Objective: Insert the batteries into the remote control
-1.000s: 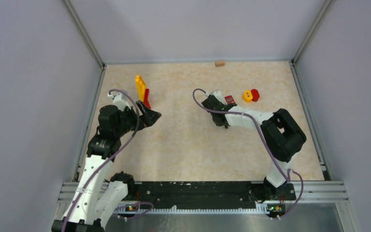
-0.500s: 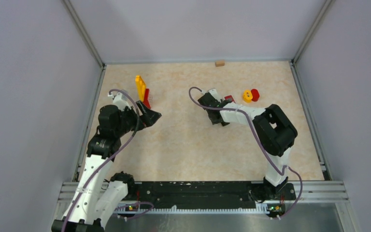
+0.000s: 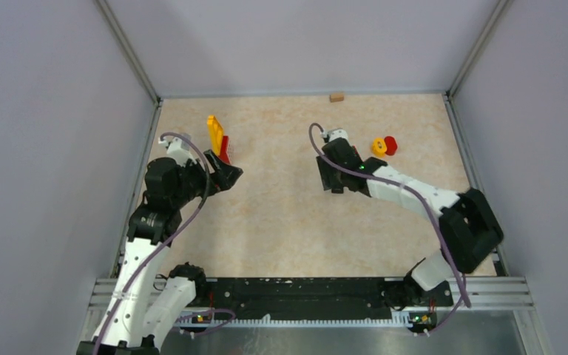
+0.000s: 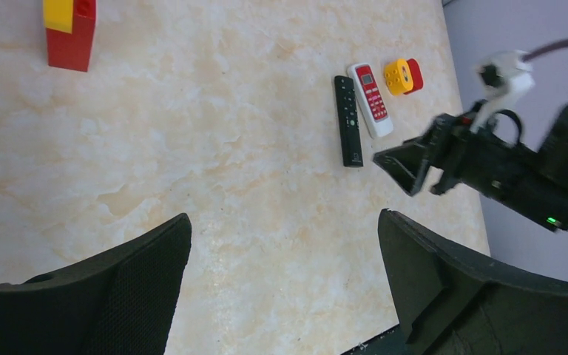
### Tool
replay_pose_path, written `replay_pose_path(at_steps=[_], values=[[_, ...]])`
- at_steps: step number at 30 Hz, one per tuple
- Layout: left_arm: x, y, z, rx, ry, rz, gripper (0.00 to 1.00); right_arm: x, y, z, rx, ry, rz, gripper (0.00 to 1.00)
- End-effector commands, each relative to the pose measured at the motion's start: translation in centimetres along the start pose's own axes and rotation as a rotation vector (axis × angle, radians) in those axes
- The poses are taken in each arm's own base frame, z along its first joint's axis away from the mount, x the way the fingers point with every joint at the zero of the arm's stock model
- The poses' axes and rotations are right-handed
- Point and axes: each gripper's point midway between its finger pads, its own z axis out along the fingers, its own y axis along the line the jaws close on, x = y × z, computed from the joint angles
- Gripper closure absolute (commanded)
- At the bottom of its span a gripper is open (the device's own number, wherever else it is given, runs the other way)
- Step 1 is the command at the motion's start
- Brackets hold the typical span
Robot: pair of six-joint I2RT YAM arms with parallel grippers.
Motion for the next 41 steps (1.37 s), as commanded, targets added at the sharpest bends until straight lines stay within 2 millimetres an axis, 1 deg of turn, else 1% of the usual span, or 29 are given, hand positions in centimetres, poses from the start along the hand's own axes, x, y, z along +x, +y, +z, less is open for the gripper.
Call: replay_pose_path(at_steps=[1,5,8,9,12,15,17,19,23,27,35,41], values=[[-3.7,-1.1,-2.1,-0.035,-0.129,0.075,0.01,-5.3,-2.1,-7.5,-0.053,-0.293,0.14,0.32],[-5.4,-1.0,-4.0,-0.087,-0.219,0.11,0.01,-7.1,-6.0,-13.8,0.006,-0.477,0.232,0.22],[-6.4,-0.8,-5.5,-0.126,-0.282,0.133,0.01,-7.5,-8.9,-18.5,0.042,-0.594,0.303,0.17],[-6.7,-0.8,-6.1,-0.136,-0.301,0.14,0.01,-7.6,-9.8,-20.1,0.047,-0.636,0.328,0.12],[-7.6,-0.8,-7.6,-0.164,-0.35,0.164,0.01,-7.4,-12.2,-24.5,0.049,-0.753,0.391,0.09],[-8.4,-0.7,-9.3,-0.203,-0.4,0.181,0.01,-7.0,-13.9,-27.4,0.061,-0.822,0.432,0.08],[-8.7,-0.8,-10.3,-0.22,-0.42,0.194,0.01,-6.8,-14.8,-28.8,0.071,-0.847,0.445,0.07],[-9.0,-1.1,-11.2,-0.22,-0.441,0.206,0.01,-6.7,-15.5,-29.9,0.08,-0.866,0.458,0.07],[-9.1,-1.6,-12.2,-0.206,-0.466,0.213,0.01,-6.5,-16.1,-30.8,0.097,-0.871,0.465,0.07],[-8.9,-1.9,-12.5,-0.193,-0.466,0.21,0.01,-6.3,-16.2,-30.8,0.094,-0.871,0.471,0.06],[-8.9,-1.4,-12.8,-0.214,-0.475,0.2,0.01,-6.1,-15.8,-30.5,0.072,-0.869,0.483,0.05],[-8.9,-1.5,-13.1,-0.212,-0.483,0.212,0.01,-6.1,-15.7,-30.4,0.062,-0.872,0.487,0.05]])
